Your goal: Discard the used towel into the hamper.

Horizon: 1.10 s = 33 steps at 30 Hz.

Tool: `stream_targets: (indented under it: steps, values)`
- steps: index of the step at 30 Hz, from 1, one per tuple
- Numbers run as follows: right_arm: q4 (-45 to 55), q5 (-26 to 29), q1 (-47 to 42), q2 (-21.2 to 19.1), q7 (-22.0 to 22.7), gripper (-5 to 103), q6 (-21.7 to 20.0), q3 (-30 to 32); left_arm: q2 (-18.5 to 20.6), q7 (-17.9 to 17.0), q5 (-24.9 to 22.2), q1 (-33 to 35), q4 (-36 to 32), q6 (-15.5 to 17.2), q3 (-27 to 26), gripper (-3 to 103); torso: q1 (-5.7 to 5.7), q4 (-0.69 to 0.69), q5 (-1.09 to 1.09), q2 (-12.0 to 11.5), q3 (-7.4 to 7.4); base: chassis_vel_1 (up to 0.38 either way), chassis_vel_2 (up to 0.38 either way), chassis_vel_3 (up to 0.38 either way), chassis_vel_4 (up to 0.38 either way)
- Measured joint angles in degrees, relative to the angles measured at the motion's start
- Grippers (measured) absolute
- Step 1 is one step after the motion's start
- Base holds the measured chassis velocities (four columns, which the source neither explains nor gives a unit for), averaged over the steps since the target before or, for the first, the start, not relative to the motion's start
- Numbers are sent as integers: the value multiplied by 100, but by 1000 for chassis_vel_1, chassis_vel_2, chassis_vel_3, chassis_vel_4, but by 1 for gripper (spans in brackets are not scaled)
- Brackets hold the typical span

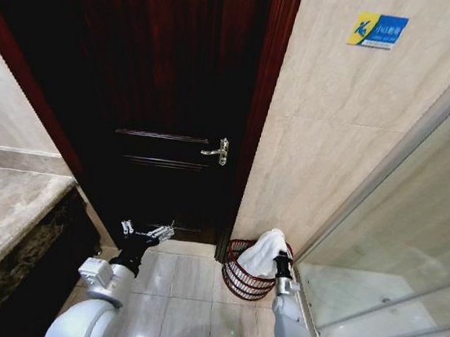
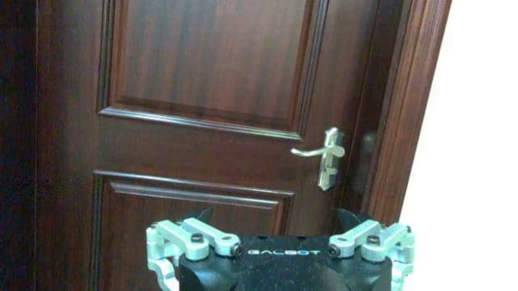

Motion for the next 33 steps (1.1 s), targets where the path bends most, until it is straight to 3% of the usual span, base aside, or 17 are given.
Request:
stream_targets:
  steps: [6, 9, 15, 33]
  values:
    - [-94, 69, -108, -97, -22, 7, -90, 78, 0, 0, 0, 0, 0, 0, 0, 100, 0, -2, -2, 0, 0, 0, 0, 0, 0]
    - [-177, 359, -136, -162, -274, 7, -474, 36, 0, 0, 0, 0, 0, 0, 0, 100, 0, -1, 0, 0, 0, 0, 0, 0, 0]
    - [-369, 498, -50, -174, -451, 7, -589, 36, 0, 0, 0, 0, 0, 0, 0, 100, 0, 0, 0, 0, 0, 0, 0, 0, 0]
    - [-594, -16, 247, -61, -409, 7, -733, 45, 0, 0, 0, 0, 0, 0, 0, 100, 1, 0, 0, 0, 0, -19, 13, 15, -15]
